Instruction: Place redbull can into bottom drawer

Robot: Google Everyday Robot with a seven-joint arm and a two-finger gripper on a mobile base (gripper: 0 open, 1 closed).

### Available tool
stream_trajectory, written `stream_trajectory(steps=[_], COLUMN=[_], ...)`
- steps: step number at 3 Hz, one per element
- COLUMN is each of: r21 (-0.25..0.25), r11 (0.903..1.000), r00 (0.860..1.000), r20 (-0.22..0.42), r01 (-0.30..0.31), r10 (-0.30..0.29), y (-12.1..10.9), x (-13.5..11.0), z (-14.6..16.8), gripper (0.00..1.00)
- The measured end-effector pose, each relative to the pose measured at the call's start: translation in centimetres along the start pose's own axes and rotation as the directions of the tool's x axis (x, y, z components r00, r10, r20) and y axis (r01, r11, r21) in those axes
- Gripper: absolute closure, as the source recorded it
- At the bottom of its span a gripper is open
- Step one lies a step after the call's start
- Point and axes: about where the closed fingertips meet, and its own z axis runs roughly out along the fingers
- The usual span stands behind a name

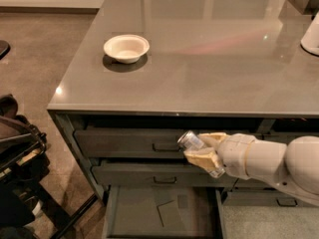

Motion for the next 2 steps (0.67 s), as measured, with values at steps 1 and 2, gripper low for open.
stream_trajectory(steps=[1,2], r21=[0.015,0.048], r11=[0.9968,0.9875], r00=[0.997,0.988], r20=[0.006,0.037], r01=[-0.079,-0.150], r10=[0.079,0.149], y=[0.7,0.6], x=[4.7,9.6], z=[2.5,5.9], gripper=[1.00,1.00])
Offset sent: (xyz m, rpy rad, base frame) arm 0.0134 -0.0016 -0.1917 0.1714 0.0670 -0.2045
